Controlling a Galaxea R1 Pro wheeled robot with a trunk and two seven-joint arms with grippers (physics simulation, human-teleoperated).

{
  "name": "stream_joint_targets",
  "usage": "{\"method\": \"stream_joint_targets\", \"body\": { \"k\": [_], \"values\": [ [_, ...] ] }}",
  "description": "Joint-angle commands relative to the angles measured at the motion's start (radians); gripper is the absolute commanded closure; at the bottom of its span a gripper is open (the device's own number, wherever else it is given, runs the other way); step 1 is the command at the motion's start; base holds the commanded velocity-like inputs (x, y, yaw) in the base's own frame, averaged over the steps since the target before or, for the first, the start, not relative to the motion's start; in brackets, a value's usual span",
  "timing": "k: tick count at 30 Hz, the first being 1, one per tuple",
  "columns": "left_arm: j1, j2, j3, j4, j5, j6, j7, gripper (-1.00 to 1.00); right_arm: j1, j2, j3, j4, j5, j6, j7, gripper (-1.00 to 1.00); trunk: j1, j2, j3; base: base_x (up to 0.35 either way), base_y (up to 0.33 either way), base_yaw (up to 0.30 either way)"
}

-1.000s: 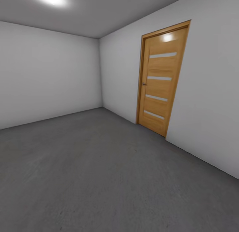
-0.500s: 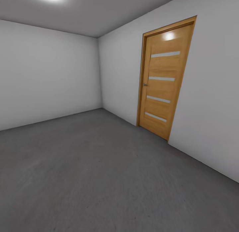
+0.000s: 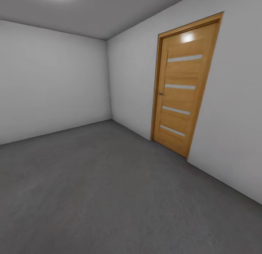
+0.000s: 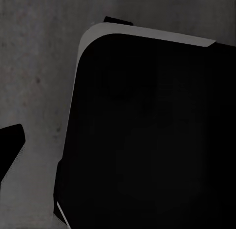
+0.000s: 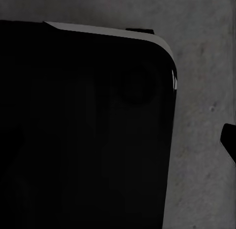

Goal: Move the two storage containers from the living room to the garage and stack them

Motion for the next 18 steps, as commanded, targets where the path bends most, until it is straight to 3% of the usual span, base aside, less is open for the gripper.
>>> {"method": "stream_joint_targets", "body": {
  "k": [1,18],
  "values": [
    [0.0,0.0,0.0,0.0,0.005,-0.002,0.001,-1.0,0.0,0.0,-0.001,0.001,0.005,-0.004,0.0,-1.0,0.001,0.0,-0.001,0.323,0.0,0.0],
    [0.0,0.0,0.0,0.0,0.004,-0.004,0.001,-1.0,0.0,0.0,-0.001,0.001,0.005,-0.004,0.0,-1.0,0.001,0.0,-0.001,0.323,0.0,0.0]
  ]
}}
